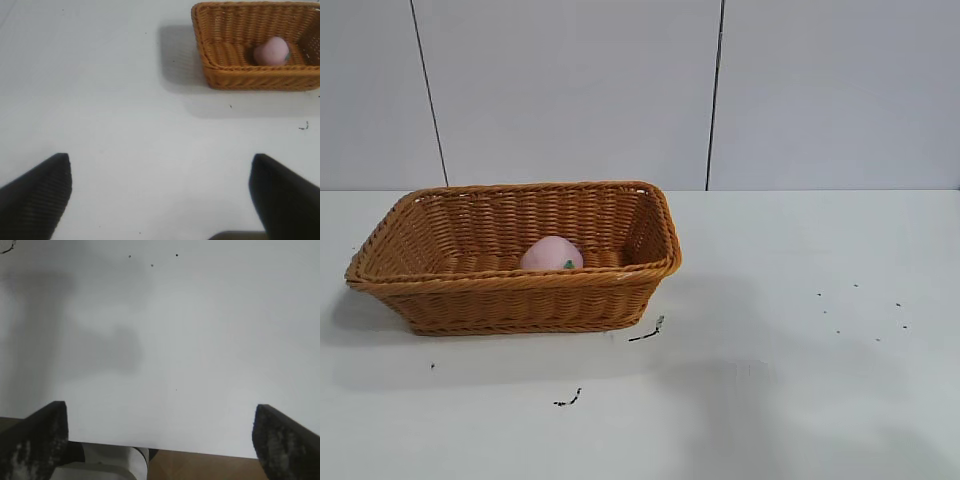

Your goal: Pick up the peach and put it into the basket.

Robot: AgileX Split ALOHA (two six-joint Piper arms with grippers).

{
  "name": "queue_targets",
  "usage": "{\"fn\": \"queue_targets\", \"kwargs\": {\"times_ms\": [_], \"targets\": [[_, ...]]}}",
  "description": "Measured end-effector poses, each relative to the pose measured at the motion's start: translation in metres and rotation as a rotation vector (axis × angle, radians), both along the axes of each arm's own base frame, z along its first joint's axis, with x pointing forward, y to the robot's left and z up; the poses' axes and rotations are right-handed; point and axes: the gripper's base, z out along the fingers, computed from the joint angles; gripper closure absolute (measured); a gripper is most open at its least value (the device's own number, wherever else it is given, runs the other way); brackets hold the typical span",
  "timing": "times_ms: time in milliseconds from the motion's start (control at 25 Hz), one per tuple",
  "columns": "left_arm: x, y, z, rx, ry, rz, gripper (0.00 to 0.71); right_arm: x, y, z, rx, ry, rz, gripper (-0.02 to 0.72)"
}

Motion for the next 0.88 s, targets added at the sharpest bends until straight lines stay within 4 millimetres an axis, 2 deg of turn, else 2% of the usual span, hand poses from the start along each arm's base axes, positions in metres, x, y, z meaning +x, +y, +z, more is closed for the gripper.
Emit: {"fn": "queue_targets", "kwargs": {"times_ms": [160, 400, 880], "targets": [[0.000, 0.000, 0.000, 0.000, 0.000, 0.000, 0.017, -0.024, 0.001, 0.004, 0.011, -0.187, 0.002, 0.008], [0.000, 0.000, 0.000, 0.000, 0.000, 0.000, 0.017, -0.050, 0.000, 0.007, 0.015, -0.362, 0.004, 0.008], [0.000, 0.000, 0.000, 0.000, 0.000, 0.000, 0.017, -0.053, 0.001, 0.007, 0.019, -0.380, 0.005, 0.008]]}}
